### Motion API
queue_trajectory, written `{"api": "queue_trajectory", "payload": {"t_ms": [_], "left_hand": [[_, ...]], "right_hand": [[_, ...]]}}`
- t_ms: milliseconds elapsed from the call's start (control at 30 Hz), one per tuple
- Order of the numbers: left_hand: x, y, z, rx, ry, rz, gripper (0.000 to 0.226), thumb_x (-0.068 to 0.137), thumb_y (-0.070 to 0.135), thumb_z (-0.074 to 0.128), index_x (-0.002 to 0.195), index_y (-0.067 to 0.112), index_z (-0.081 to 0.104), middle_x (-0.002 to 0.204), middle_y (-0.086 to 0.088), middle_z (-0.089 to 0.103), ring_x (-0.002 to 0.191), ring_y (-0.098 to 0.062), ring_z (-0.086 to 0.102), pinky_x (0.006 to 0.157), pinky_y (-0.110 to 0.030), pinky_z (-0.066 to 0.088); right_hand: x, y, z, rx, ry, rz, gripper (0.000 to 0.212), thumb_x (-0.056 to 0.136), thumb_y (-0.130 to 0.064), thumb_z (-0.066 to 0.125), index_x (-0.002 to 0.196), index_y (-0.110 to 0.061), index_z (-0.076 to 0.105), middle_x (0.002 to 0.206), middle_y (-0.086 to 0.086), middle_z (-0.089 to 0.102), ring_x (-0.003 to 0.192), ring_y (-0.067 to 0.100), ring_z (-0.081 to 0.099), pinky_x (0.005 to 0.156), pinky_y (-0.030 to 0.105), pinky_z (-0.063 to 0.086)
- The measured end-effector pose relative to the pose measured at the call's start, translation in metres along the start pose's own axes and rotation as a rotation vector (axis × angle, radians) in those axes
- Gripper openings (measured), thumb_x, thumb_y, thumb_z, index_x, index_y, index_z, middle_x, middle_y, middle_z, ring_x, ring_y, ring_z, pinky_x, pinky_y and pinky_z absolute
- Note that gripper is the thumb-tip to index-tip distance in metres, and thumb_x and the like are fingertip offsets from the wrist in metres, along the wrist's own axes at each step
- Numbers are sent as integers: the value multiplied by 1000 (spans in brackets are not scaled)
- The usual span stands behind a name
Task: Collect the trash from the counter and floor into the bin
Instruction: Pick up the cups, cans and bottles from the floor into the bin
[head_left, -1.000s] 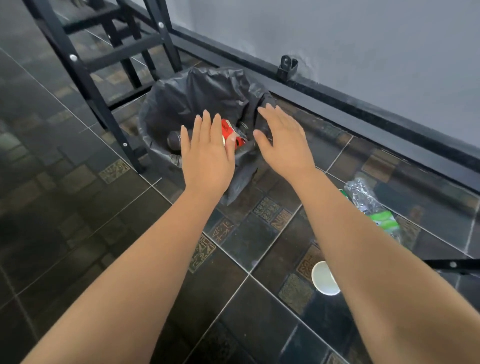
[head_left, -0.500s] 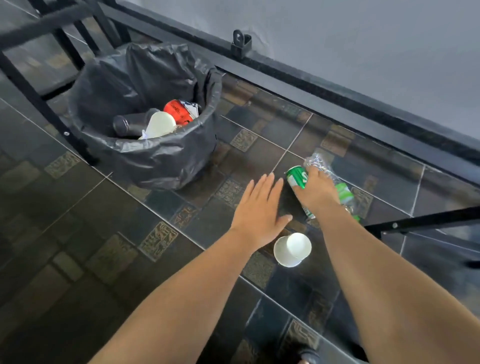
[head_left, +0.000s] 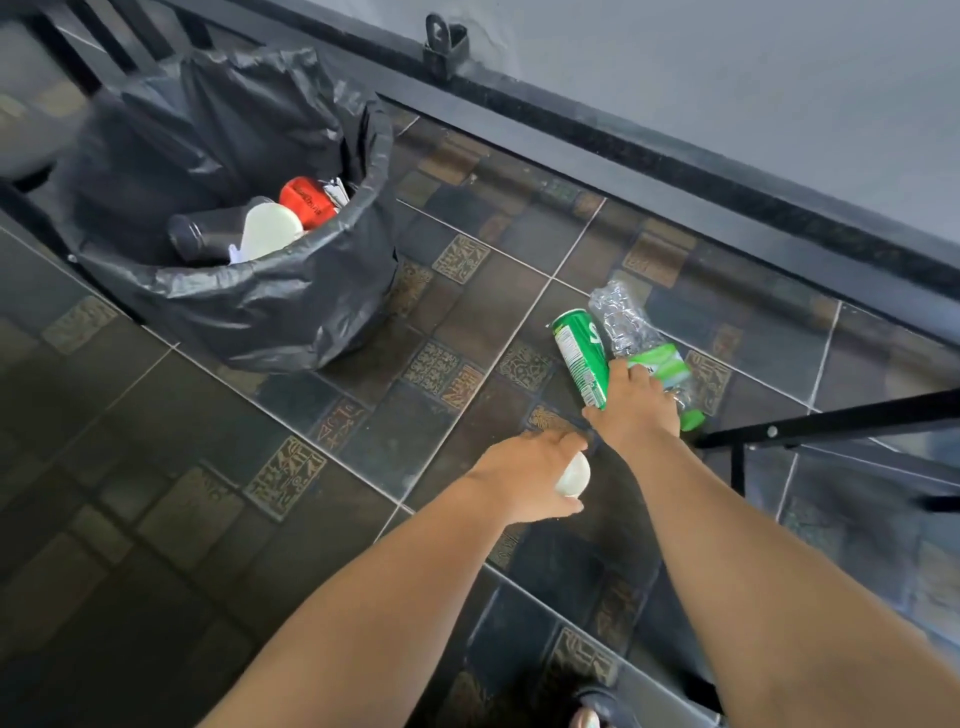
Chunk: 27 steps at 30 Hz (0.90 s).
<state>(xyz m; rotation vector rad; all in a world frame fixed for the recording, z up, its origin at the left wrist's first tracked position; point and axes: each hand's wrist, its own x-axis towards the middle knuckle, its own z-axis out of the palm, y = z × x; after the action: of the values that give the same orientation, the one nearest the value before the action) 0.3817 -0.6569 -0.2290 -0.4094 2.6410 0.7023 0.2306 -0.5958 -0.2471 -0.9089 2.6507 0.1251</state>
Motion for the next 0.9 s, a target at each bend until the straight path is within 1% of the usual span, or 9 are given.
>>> {"api": "queue_trajectory", "payload": {"t_ms": [100,167,300,433,567,633,700,800,900], "left_hand": [[-3,-10,-10,-53,72,-67,65,88,41,65,144,21,38,143,-6,48,123,-33,54,99,-43,47],[-7,-17,-21,-141,179,-114,64,88,39,66,143,21,37,143,-5,47,122,-33,55,99,-42,45],[-17,-29,-46,-324,525,-176,58,89,26,69,137,14,38,140,-5,43,116,-33,53,88,-38,41],[-27,-39,-73,-386,880,-174,56,85,22,75,132,10,46,136,-8,47,115,-28,54,86,-31,41],[-43,-46,-103,-329,1146,-78,55,83,13,75,130,4,49,134,-13,50,119,-29,51,95,-38,50],[-52,-50,-118,-290,1247,-28,54,82,8,73,130,1,50,136,-17,49,123,-31,49,100,-42,48],[-62,-56,-133,-260,1347,-6,50,82,4,71,128,-2,52,137,-20,49,127,-35,47,104,-43,44],[-78,-74,-152,-240,1454,-59,47,80,1,70,125,-1,54,138,-22,46,129,-36,46,108,-41,41],[-95,-99,-164,-274,1491,-171,48,79,-2,68,124,1,54,140,-21,44,131,-33,42,109,-39,38]], "right_hand": [[1,-4,2,78,-9,32,68,88,-34,66,141,-9,31,137,16,44,124,37,47,96,46,44],[1,-7,2,180,17,16,65,87,-29,65,140,-9,33,135,17,44,121,39,46,95,46,43],[2,-20,-12,413,185,-145,58,84,-27,64,136,-13,42,128,13,52,115,35,48,96,43,39],[-1,-41,-37,515,337,-228,60,85,-32,61,140,-17,41,128,7,54,117,28,50,97,43,45],[-9,-66,-63,633,477,-277,65,85,-35,65,139,-18,36,131,6,57,116,27,55,92,40,48],[-16,-82,-79,697,540,-290,62,85,-36,67,134,-16,35,129,5,58,112,25,57,86,36,47],[-21,-102,-97,764,599,-312,56,84,-35,67,127,-15,37,118,3,60,104,25,59,80,34,47],[-26,-136,-121,847,672,-353,51,83,-37,67,121,-14,40,107,-5,56,98,20,58,78,36,48],[-26,-174,-138,929,700,-422,49,84,-37,67,120,-14,43,109,-6,57,99,15,57,79,31,46]]}}
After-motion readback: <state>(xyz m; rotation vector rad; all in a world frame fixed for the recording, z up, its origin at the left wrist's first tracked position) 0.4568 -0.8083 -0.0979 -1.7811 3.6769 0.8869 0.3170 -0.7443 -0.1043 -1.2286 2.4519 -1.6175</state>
